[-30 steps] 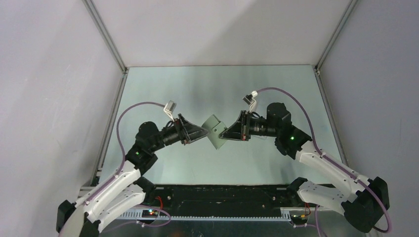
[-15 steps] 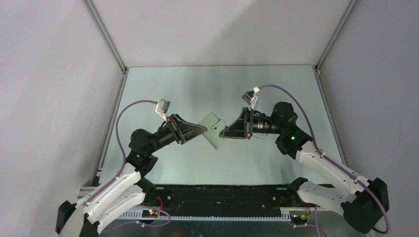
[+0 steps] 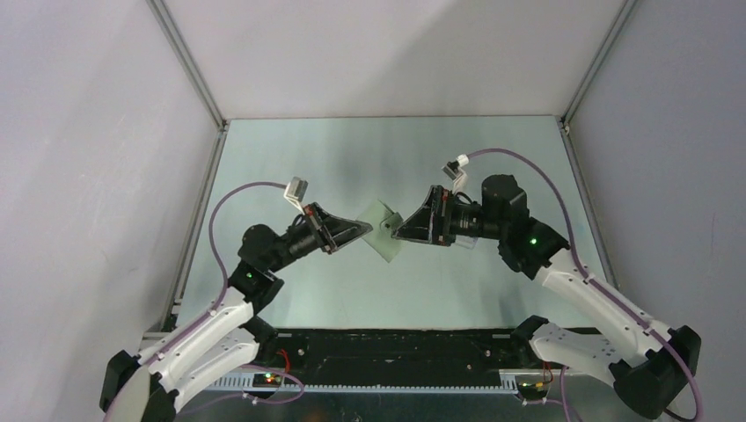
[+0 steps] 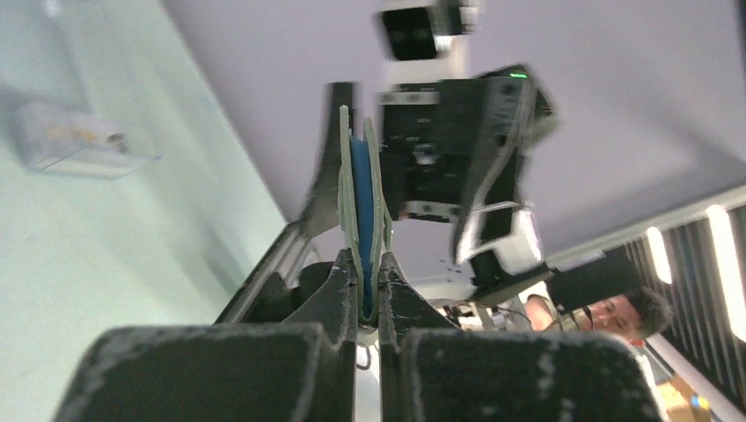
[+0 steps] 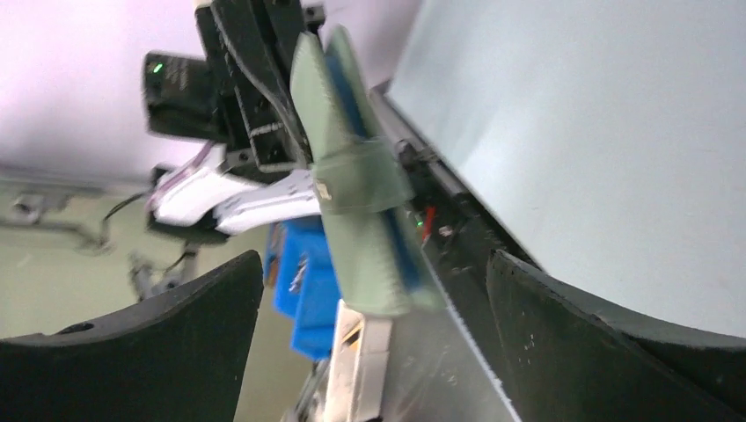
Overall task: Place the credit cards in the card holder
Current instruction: Open the card holder.
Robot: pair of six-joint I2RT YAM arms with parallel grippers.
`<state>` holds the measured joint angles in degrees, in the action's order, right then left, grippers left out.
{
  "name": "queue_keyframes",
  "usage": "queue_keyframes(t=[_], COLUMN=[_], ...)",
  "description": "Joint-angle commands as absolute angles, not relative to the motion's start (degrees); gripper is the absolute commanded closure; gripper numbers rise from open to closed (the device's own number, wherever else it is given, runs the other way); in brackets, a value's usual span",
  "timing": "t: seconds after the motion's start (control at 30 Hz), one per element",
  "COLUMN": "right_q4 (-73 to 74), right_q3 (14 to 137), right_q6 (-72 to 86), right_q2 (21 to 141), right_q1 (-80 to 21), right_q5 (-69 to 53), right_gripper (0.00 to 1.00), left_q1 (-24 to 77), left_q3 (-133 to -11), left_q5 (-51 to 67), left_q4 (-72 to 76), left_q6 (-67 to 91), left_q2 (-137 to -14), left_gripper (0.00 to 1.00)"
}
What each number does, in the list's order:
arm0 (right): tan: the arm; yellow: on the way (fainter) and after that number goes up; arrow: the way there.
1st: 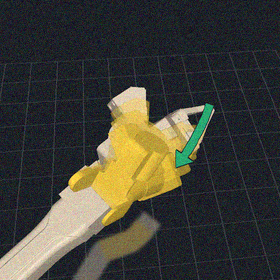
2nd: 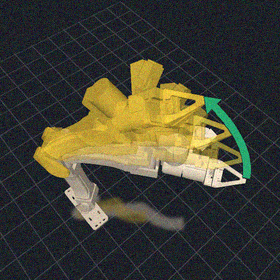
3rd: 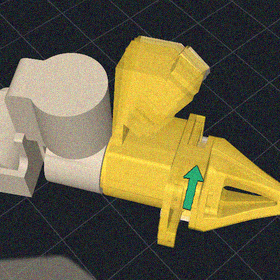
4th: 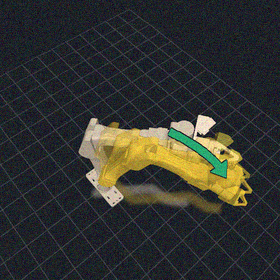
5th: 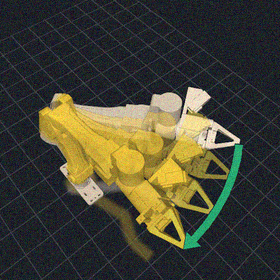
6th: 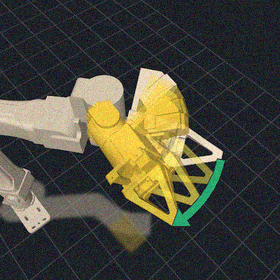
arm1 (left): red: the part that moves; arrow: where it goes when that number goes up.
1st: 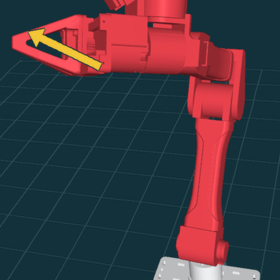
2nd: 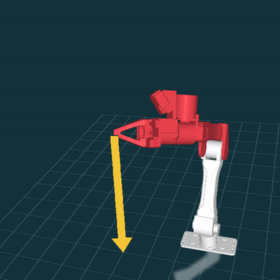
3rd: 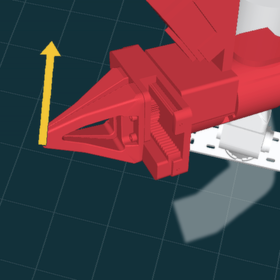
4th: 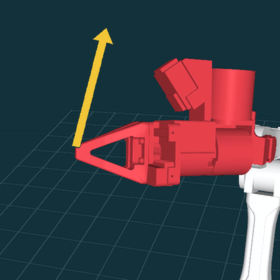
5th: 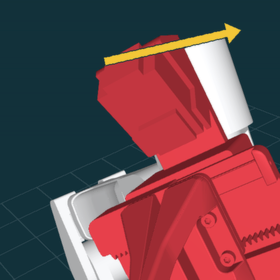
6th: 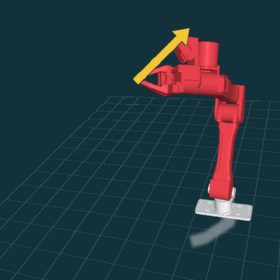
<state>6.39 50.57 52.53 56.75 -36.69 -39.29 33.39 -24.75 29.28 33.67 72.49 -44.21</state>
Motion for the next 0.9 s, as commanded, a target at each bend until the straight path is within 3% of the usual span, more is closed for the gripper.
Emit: queue_keyframes(t=[0.0,0.17,0.4,0.63,0.87], right_q4=[31.6,42.8,47.9,50.4,52.9], right_q3=[61.9,69.7,77.8,84.3,84.5], right_q6=[35.3,30.6,29.7,29.0,28.6], right_q2=[56.4,62.0,73.2,83.3,88.1], right_q1=[-41.3,-52.2,-62.8,-67.1,-68.1], right_q5=[-18.8,3.8,19.0,23.7,25.7], right_gripper=[0.01,0.01,0.06,0.13,0.27], left_q1=[34.2,34.9,37.7,40.4,40.5], left_q3=[-28.8,-34.7,-35.8,-36.8,-36.8], left_q5=[22.7,15.7,15.3,14.7,14.9], left_q4=[15.6,-8.7,-12.7,-13.1,-13.0], left_q6=[67.0,63.0,65.6,66.3,67.0], left_q2=[-42.2,-42.4,-44.9,-46.3,-46.1], left_gripper=[1.00,1.00,1.00,1.00,1.00])
